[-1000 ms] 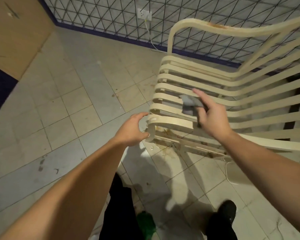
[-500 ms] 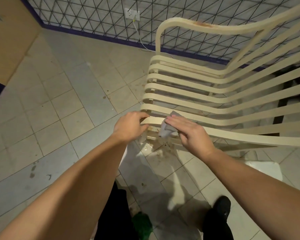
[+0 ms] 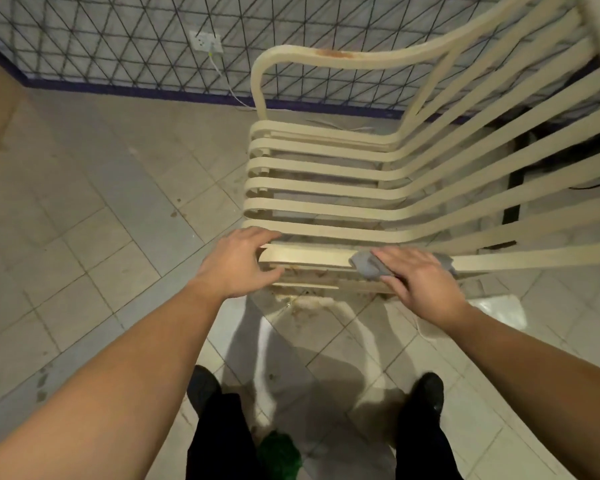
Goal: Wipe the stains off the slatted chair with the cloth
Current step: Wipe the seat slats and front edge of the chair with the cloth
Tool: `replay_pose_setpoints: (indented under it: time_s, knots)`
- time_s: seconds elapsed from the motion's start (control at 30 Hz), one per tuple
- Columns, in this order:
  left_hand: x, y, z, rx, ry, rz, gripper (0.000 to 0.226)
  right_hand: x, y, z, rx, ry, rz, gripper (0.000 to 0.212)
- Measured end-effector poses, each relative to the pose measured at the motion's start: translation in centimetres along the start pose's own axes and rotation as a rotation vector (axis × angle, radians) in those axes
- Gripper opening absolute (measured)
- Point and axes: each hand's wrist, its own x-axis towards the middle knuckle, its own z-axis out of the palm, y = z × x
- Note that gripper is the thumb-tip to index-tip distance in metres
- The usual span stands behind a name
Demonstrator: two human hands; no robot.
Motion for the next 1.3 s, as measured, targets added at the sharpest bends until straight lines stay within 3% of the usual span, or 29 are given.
replay_pose_setpoints:
  time_s: [0.1, 0.23, 0.37, 0.47, 0.57, 0.67, 0.77, 0.9, 1.07, 1.3]
  knots:
    - [2.2, 2.9, -0.1, 0.073, -0.048, 0.078, 0.061, 0.7, 0.1, -1.7, -0.147, -0.170, 0.124, 0.055]
    - [3.8, 4.1, -0.6, 0.105, -0.164, -0.019, 0.073, 5.3, -4.0, -1.3, 0.037, -0.350, 0.192, 0.049]
    - [3.9, 2.7, -1.9, -0.118, -0.180, -0.156, 0.087, 9.9, -9.0, 0.5, 0.220, -0.433, 0.092, 0.057]
    - [4.0, 2.3, -2.4, -0.266, -0.131, -0.299, 0.065, 10.8, -9.9, 0.6, 0.229, -0.429, 0.024, 0.045]
    - [4.6, 4.3, -1.7, -0.150, -0.144, -0.260, 0.041, 8.3, -6.8, -0.8, 0.236, -0.424, 0.057, 0.039]
    - [5.5, 9.9, -0.3, -0.093, -0.182, -0.124, 0.038, 4.0, -1.0, -2.7, 0.108, -0.380, 0.136, 0.029]
    - [6.3, 16.9, 1.8, -0.018, -0.225, 0.029, 0.040, 0.2, 3.7, -5.5, -0.142, -0.389, 0.168, 0.036]
    - [7.1, 22.7, 4.0, 0.226, -0.220, 0.019, 0.028, -2.5, 6.6, -8.5, -0.337, -0.415, 0.178, 0.038]
    - [7.3, 23.5, 4.7, 0.407, -0.152, 0.017, 0.019, -4.8, 7.8, -11.4, -0.528, -0.403, 0.244, 0.031]
    - [7.6, 23.3, 5.3, 0.440, -0.114, 0.058, 0.019, -7.2, 8.5, -16.9, -0.818, -0.432, 0.401, 0.036]
